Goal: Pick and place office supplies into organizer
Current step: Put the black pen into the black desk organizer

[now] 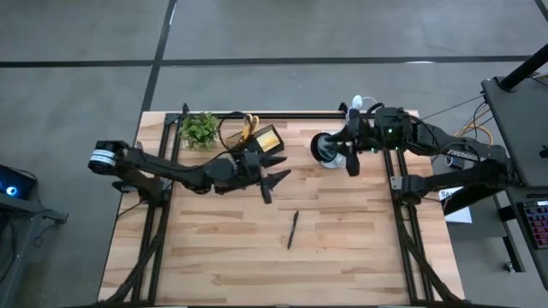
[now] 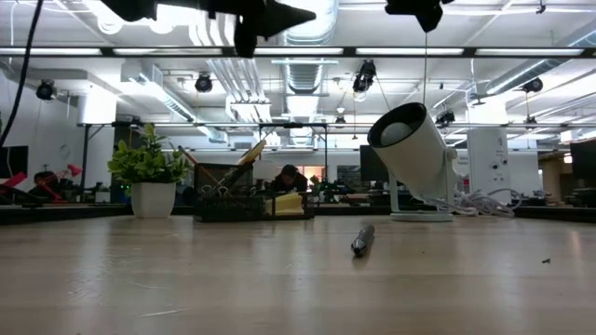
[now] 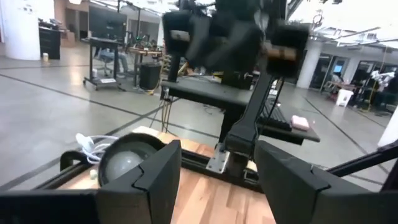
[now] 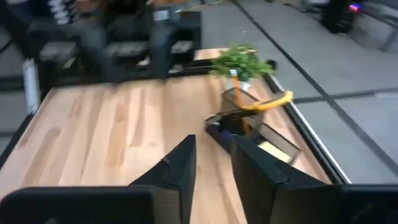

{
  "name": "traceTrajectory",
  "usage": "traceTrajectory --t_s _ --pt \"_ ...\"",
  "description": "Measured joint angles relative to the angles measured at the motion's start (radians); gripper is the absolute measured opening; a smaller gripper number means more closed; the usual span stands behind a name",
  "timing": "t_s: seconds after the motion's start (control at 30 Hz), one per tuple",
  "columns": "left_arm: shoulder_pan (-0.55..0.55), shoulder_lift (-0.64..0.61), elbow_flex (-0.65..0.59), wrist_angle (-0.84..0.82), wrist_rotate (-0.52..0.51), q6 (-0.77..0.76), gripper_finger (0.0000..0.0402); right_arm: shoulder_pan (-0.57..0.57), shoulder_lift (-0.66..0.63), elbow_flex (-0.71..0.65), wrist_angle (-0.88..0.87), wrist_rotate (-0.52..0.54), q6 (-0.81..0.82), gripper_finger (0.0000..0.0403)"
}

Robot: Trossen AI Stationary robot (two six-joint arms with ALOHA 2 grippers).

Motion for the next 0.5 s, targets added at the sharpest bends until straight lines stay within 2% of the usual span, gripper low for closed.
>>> traceTrajectory --t_s 0.13,0.3,0.5 --pt "-0.001 -0.104 -0.014 -0.092 0.000 0.007 0.0161 0.081 0.032 0.000 0.000 -0.006 -0.098 0.0119" --pt "-0.001 -0.245 -0.016 -0.337 0.005 0.000 0.0094 0.169 0.084 0.000 0.017 -0.001 -0.164 0.0167" --pt "-0.002 -0.381 -0.017 -0.486 0.008 0.000 0.0022 0.263 0.154 0.000 0.037 0.001 -0.211 0.0197"
